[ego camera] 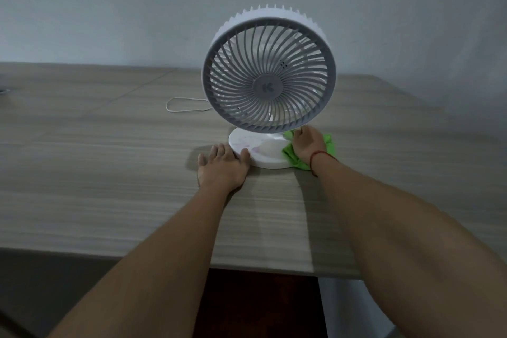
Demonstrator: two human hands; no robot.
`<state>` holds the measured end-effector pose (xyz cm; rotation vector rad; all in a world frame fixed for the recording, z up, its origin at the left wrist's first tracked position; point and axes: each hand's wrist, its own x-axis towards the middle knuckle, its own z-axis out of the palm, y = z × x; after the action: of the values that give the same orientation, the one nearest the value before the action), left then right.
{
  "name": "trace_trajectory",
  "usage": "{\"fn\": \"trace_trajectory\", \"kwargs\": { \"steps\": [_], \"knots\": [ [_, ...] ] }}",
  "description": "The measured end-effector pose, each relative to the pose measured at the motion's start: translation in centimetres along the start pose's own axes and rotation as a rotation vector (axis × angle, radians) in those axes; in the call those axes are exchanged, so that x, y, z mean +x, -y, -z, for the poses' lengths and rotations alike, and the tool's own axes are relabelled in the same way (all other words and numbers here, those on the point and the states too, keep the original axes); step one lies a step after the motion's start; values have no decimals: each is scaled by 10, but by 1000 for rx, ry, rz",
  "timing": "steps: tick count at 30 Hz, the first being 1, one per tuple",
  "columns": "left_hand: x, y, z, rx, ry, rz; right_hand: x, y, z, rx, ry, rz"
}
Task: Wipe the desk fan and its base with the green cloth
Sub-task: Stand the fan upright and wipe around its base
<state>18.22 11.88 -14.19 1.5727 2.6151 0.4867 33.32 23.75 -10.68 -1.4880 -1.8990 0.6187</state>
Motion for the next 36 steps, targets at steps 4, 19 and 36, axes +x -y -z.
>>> {"fn": "trace_trajectory", "kwargs": {
  "steps": [4,19,36],
  "knots": [
    [1,0,0,1,4,1,4,5,-6,-65,-9,5],
    [-9,-4,10,-19,34,28,-70,-13,10,-6,97,293],
    [1,0,0,1,9,7,5,5,-5,-86,-63,-4]
  ]
}}
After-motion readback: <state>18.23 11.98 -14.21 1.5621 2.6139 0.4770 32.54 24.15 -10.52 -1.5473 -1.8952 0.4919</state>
